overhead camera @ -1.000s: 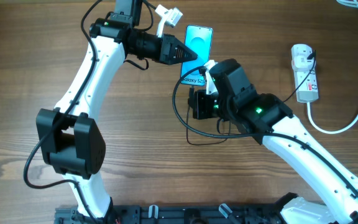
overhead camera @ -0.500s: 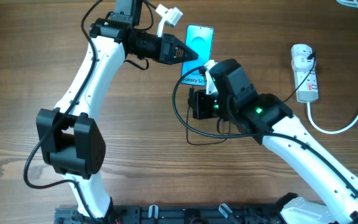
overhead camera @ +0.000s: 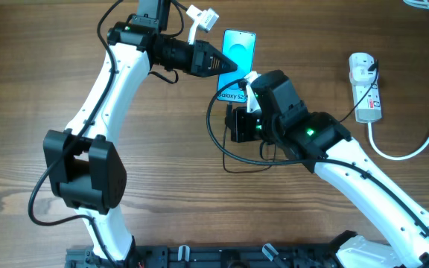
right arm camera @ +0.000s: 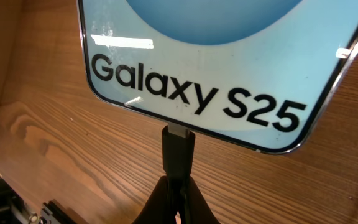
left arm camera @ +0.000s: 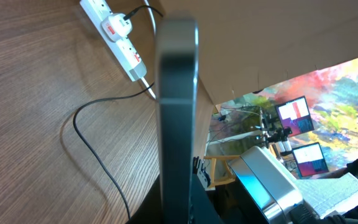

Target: Plug charger to phone and switch on socket

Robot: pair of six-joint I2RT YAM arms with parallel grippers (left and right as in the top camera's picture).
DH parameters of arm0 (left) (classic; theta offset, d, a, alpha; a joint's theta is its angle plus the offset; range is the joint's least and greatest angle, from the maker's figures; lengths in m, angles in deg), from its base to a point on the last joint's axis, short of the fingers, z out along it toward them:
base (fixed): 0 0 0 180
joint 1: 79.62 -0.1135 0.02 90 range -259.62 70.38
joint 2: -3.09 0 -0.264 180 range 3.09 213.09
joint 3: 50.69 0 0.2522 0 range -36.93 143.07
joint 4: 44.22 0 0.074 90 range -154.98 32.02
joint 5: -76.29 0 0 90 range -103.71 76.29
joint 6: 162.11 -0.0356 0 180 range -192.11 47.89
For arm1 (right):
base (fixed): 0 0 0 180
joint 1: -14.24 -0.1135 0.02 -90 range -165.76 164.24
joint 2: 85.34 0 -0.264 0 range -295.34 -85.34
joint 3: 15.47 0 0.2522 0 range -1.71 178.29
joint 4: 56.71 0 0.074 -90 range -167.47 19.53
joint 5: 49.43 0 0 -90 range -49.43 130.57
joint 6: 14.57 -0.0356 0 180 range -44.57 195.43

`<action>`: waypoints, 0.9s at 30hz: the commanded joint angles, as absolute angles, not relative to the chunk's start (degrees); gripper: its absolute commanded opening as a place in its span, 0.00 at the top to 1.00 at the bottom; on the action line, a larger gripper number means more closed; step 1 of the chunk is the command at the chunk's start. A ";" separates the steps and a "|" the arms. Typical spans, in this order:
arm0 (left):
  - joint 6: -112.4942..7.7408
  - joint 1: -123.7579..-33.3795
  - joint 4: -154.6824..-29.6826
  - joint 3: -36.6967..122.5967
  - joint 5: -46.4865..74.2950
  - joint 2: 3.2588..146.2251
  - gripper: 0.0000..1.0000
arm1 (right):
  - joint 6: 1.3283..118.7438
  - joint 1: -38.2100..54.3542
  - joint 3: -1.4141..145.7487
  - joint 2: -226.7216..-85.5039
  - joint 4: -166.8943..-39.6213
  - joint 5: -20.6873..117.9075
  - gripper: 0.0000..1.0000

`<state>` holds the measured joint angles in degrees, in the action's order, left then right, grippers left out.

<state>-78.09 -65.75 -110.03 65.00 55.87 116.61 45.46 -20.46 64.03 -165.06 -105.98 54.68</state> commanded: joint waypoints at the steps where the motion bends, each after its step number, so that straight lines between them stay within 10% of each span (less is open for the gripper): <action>1: -79.45 -65.73 -109.70 65.40 58.62 115.60 0.96 | 45.37 -20.18 64.73 -165.48 -105.59 54.06 0.96; 27: -80.71 -65.73 -109.96 65.40 58.25 115.58 0.96 | 45.48 -20.18 66.01 -165.48 -105.67 53.08 0.95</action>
